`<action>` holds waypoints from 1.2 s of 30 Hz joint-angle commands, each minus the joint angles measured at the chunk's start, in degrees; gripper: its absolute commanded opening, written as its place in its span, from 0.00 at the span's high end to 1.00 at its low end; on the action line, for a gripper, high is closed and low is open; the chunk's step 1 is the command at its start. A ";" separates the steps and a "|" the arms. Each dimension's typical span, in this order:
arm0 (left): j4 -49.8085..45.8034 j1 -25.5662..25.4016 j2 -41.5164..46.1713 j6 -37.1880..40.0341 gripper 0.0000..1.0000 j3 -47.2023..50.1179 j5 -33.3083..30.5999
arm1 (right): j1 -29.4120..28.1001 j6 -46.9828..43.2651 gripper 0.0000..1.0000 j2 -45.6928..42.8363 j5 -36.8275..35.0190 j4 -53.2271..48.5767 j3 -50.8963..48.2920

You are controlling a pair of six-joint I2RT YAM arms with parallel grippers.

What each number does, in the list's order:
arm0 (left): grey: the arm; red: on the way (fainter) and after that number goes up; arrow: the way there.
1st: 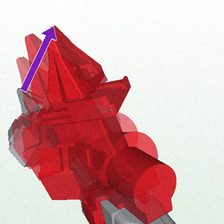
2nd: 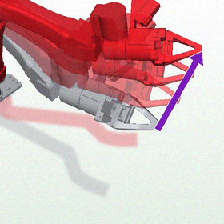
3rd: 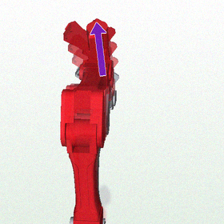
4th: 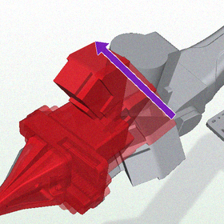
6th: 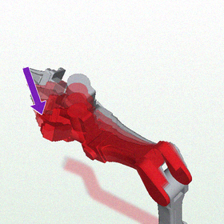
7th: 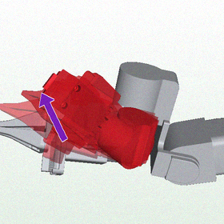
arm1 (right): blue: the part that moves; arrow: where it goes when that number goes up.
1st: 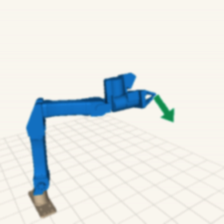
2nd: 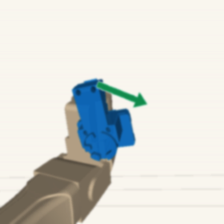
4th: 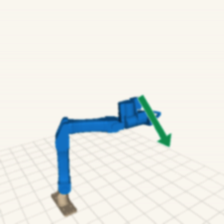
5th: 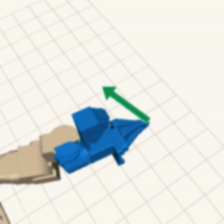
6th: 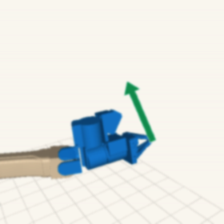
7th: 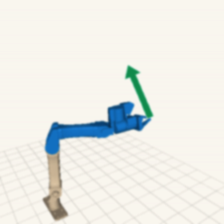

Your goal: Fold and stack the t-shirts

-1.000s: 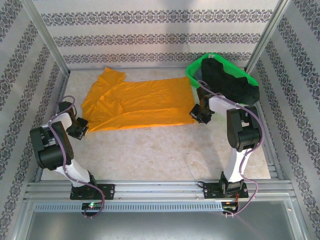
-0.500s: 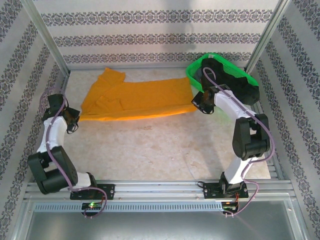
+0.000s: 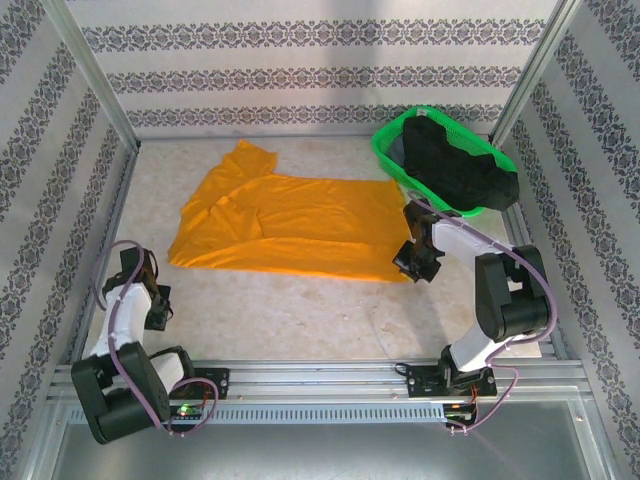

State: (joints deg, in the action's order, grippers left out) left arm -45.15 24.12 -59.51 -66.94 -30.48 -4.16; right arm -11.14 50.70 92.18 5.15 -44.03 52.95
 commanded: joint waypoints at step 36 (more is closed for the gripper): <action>23.98 -0.93 -28.84 28.60 0.43 -14.64 23.26 | 1.79 -1.75 1.00 3.88 -1.36 1.75 2.14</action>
State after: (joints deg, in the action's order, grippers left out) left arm -23.86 23.94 -87.05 -38.98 -44.75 16.71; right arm -9.85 48.07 94.98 3.90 -42.41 54.04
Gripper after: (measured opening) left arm 0.583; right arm 0.058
